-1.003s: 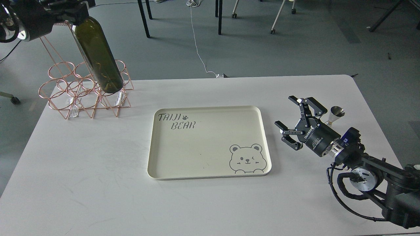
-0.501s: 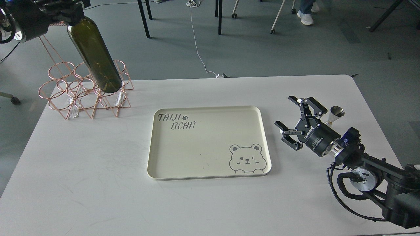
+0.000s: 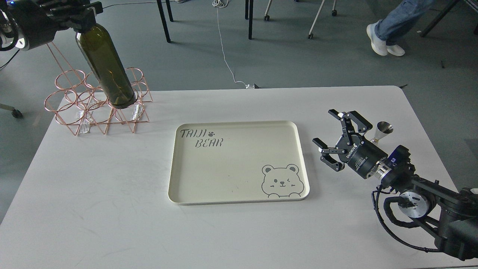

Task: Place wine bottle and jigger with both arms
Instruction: 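Lower the wine bottle into a slot of the copper rack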

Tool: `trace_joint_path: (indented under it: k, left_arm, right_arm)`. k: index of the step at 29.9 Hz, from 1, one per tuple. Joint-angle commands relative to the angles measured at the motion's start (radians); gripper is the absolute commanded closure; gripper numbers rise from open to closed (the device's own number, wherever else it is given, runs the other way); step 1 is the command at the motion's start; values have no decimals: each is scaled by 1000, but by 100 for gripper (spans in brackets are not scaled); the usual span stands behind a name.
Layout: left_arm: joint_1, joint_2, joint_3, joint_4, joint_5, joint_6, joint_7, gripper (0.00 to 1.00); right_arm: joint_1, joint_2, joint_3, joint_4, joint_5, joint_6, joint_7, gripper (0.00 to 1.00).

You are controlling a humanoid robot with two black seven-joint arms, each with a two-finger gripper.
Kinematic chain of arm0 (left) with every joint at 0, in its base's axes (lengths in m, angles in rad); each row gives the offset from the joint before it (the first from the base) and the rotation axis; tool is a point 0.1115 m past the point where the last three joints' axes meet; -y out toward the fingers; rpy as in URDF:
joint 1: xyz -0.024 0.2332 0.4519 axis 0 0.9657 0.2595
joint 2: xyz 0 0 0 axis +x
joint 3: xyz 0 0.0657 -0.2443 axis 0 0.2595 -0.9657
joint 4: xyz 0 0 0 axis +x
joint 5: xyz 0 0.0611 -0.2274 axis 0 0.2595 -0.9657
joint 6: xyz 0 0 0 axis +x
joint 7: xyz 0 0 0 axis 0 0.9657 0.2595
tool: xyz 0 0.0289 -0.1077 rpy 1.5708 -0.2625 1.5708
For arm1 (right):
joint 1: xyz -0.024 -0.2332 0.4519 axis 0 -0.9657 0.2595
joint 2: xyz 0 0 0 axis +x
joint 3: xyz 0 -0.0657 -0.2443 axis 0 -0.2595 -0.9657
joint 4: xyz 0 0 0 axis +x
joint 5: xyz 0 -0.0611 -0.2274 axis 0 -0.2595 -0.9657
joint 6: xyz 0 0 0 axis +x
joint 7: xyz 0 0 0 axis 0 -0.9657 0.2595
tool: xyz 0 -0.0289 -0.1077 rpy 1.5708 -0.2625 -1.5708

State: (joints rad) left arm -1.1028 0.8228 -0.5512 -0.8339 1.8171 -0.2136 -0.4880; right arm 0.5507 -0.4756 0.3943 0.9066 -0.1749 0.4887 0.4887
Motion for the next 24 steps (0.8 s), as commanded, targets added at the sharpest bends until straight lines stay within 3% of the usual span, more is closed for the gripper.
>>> trace_joint_path:
  k: [1, 24]
  left_arm:
    - [0, -1, -1, -1, -1, 0, -1, 79]
    - [14, -14, 28, -1, -4, 6, -1, 77]
  right_arm:
    - [0, 0, -2, 0, 0, 0, 0, 2]
    - [-1, 0, 0, 2, -2, 0, 0, 2]
